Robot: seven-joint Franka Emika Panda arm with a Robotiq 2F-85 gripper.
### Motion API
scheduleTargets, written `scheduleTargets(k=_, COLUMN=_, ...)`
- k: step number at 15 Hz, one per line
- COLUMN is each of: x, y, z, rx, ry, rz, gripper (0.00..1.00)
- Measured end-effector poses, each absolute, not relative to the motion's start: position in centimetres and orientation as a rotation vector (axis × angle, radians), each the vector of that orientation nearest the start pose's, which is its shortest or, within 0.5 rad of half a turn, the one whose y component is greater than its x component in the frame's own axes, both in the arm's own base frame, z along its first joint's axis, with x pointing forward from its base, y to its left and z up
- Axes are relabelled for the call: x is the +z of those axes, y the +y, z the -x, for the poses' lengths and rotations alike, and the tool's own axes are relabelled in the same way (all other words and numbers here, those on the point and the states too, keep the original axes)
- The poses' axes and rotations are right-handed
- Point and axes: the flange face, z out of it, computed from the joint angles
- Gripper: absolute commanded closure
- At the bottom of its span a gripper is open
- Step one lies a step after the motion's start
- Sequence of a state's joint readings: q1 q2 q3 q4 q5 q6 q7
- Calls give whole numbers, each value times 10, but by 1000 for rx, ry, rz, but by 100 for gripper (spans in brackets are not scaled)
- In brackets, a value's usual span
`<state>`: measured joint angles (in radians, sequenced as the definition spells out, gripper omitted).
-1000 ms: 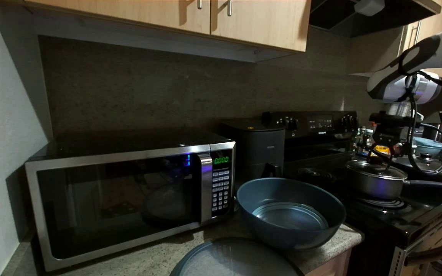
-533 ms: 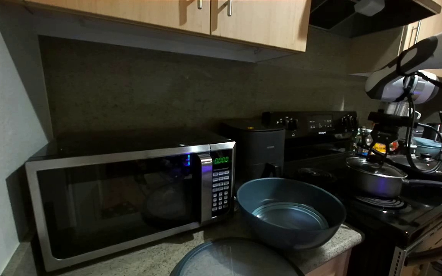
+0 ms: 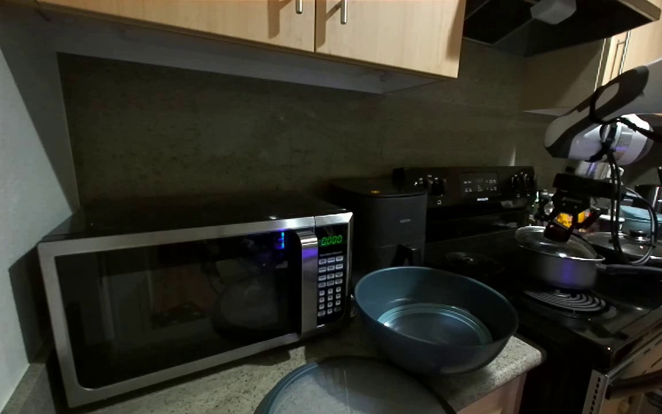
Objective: Remove the lid from the bowl and put it on the pan
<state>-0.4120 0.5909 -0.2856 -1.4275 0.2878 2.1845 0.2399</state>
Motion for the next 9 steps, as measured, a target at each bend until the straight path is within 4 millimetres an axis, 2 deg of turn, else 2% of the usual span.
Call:
scheduleTargets(k=4, x=377, y=-435, z=-598, rx=-451, ry=1306, rz=2774, gripper=77)
scheduleTargets(k=7, x=372, y=-436, z=-606, rx=-578, ry=1169, rz=2727, gripper=77)
scheduleTargets(k=8, x=370, y=-436, z=-607, rx=-614, ry=1135, rz=2694, gripper=52)
scheduleTargets(k=9, x=368, y=-436, z=-609, rx=-646, ry=1116, rz=2648, gripper=52)
